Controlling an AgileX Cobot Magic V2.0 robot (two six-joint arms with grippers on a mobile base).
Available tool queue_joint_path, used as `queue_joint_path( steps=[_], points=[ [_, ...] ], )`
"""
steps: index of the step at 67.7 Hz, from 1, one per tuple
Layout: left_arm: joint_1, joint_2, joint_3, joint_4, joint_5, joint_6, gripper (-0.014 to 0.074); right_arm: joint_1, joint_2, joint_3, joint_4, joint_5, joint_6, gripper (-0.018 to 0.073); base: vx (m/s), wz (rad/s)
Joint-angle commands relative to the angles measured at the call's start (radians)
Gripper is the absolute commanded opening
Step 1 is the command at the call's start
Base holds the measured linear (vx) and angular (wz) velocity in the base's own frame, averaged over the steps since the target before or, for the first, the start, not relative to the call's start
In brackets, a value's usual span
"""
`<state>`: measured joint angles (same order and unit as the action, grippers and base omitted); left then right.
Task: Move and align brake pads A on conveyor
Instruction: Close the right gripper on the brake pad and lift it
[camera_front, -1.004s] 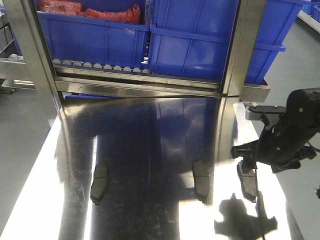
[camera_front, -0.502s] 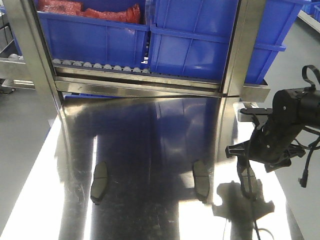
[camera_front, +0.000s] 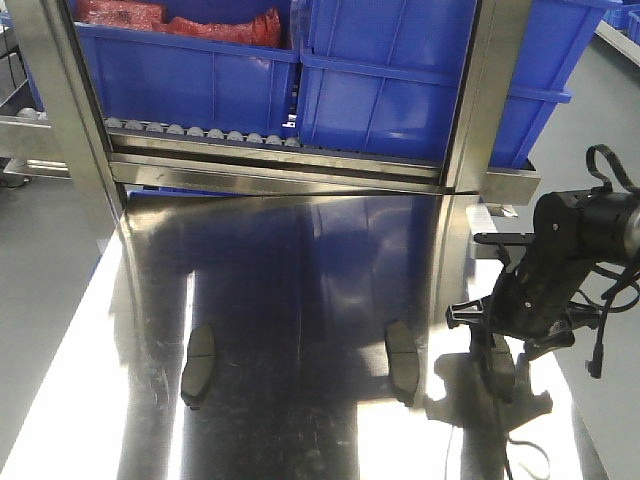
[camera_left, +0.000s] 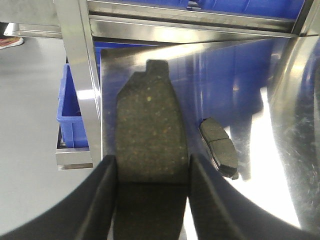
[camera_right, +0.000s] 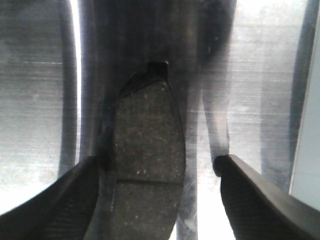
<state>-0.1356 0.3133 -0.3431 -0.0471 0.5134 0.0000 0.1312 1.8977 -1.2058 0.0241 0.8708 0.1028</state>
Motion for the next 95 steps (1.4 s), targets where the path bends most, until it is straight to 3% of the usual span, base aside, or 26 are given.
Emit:
queue_joint_path(
  steps=[1, 19, 38, 60, 95],
  points=[
    [-0.002, 0.007, -0.028, -0.007, -0.092, 0.0, -0.0006, 0.0, -0.037, -0.029, 0.0, -0.001, -0.008, 0.0471, 0.0, 0.0],
    [-0.002, 0.007, -0.028, -0.007, -0.092, 0.0, -0.0006, 0.0, -0.029, -0.029, 0.0, 0.005, -0.012, 0.0327, 0.0, 0.0],
    [-0.002, 0.007, -0.028, -0.007, -0.092, 0.0, -0.0006, 0.0, -0.039, -0.028, 0.0, 0.006, -0.008, -0.0017, 0.0, 0.0],
    [-0.002, 0.007, -0.028, -0.007, -0.092, 0.0, -0.0006, 0.0, -0.236, 0.019, -0.024, -0.058, -0.001, -0.001, 0.0, 0.0],
    [-0.002, 0.007, -0.028, -0.007, -0.092, 0.0, -0.0006, 0.0, -0.867, 0.368, -0.068, -0.277, -0.023, -0.0008, 0.0, 0.0]
  ],
)
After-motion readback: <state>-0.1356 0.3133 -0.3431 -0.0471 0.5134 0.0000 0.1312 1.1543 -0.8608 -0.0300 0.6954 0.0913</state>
